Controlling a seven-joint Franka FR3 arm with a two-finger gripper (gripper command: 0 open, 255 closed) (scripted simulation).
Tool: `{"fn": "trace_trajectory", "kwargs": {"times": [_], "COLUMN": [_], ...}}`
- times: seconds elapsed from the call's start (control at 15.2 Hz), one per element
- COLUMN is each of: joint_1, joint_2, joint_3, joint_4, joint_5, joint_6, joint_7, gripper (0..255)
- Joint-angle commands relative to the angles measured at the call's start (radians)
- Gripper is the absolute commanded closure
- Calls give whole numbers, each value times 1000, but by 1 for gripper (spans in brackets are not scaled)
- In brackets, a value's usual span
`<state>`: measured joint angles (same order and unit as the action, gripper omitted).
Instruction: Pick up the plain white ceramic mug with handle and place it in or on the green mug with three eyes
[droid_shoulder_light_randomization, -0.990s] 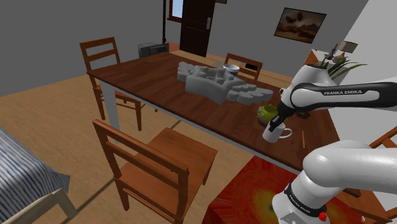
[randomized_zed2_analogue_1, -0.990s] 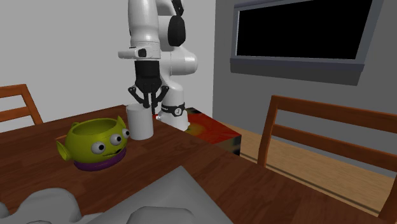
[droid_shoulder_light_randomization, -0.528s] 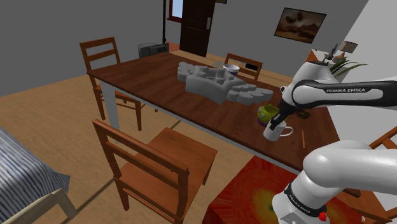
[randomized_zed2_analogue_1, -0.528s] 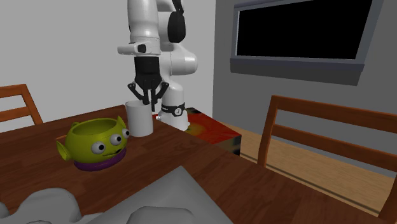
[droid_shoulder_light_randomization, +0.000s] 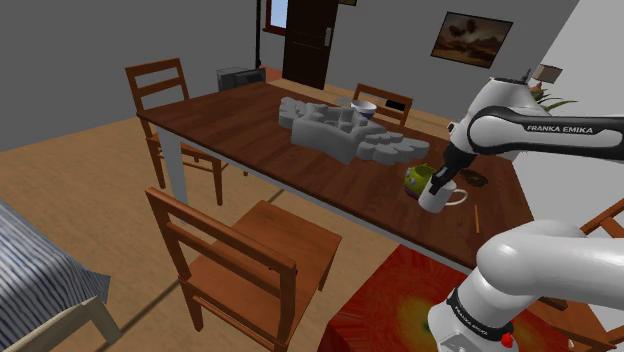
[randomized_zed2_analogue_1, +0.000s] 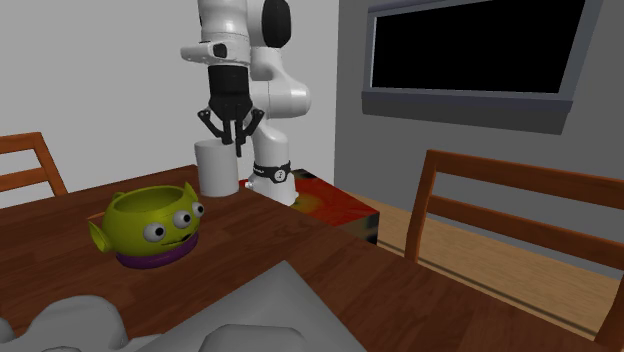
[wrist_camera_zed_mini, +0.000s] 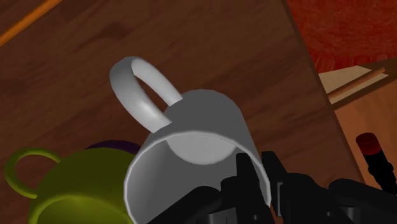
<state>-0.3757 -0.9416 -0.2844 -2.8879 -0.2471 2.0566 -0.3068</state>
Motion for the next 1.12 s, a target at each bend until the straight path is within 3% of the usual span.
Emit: {"fn": "trace_trajectory", "kwargs": {"times": [0.0,1.06], "joint_1": [4,29], "joint_2": [-8,-26], "joint_3": [7,51], "joint_4": [23,228], "joint_5": [7,54], "joint_6": [-31,-253], "joint_7": [0,-4], "gripper": [255,255]}}
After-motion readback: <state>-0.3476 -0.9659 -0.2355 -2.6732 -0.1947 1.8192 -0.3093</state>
